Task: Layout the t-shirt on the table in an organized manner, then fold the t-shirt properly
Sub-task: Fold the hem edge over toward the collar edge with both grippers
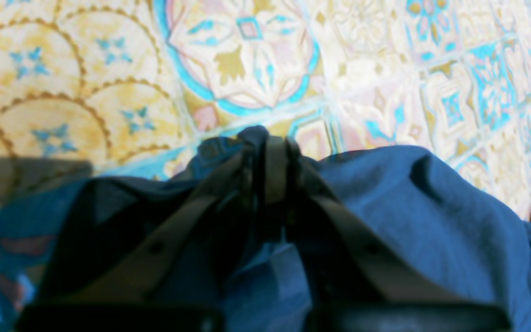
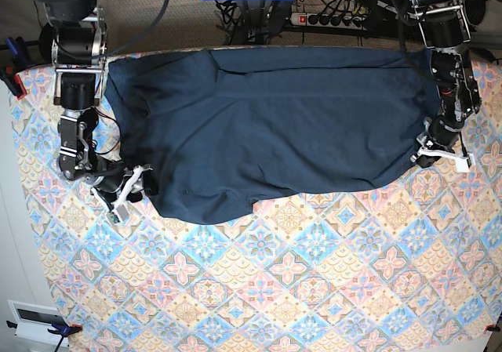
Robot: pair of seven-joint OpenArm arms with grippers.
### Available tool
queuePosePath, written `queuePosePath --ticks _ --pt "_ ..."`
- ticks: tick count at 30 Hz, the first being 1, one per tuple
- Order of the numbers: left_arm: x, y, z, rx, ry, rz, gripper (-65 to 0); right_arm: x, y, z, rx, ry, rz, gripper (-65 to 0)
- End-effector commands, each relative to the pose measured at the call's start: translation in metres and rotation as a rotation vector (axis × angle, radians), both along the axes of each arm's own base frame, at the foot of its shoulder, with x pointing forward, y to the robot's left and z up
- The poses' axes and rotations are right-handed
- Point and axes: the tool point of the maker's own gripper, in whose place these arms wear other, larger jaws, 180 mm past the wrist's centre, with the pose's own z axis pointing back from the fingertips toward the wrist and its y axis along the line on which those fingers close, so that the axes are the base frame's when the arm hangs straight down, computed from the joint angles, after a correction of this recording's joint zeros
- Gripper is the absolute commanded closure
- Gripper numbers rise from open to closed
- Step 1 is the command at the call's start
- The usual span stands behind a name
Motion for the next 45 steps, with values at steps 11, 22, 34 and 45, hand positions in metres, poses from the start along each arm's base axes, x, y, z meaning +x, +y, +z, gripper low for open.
queuePosePath --ticks 11,22,34,45 --pt "0.011 0.008 0.019 0.024 -0.055 0.001 -0.1 -0.012 0.012 -0.013 -0.059 0.058 0.086 -9.7" --pt "0.015 0.022 0.046 0.045 -0.129 0.036 -0.1 0.001 0.020 0.058 -0.116 -0.166 0.132 0.0" --pt "-0.003 0.012 0.079 0.124 -0.193 -0.025 -0.1 -0.038 0.015 0.094 -0.217 -0.255 0.148 0.0" --pt "-0.048 0.064 0.092 0.117 -0.226 0.156 0.0 -0.082 -0.010 0.097 -0.116 -0.242 0.056 0.0"
